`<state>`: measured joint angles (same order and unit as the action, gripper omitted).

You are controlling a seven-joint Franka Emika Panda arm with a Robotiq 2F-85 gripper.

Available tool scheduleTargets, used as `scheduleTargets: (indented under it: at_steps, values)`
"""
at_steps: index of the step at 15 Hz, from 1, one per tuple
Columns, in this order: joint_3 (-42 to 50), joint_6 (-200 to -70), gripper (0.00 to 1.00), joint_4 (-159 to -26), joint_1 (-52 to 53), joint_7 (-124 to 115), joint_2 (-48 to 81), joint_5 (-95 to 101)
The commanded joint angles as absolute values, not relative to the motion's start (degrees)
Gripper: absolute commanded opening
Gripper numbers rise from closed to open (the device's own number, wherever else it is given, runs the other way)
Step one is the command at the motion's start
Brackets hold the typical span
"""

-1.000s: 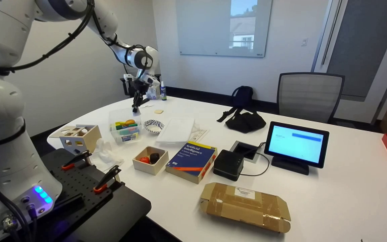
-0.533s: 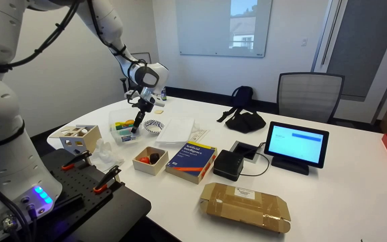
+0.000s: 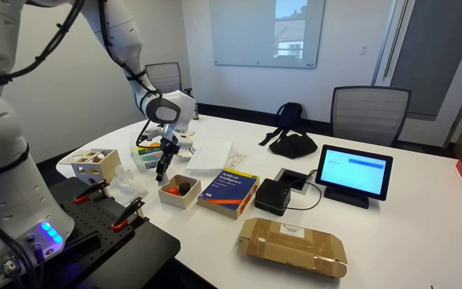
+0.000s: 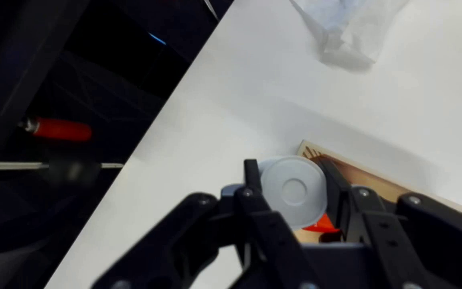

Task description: Remove the small white cup from the lunch box and put it inside the small wooden box

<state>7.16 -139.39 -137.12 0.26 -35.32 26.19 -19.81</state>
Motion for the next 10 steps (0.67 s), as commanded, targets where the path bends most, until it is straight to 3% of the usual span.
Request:
scheduleTargets:
  at_steps: [1,10]
  values:
    - [5.53,-145.66,0.15,-139.37,0.21,-34.91,24.44,-22.06]
    - [3.69,-147.26,0.15,-134.43,-1.10,-33.86,27.26,-23.88]
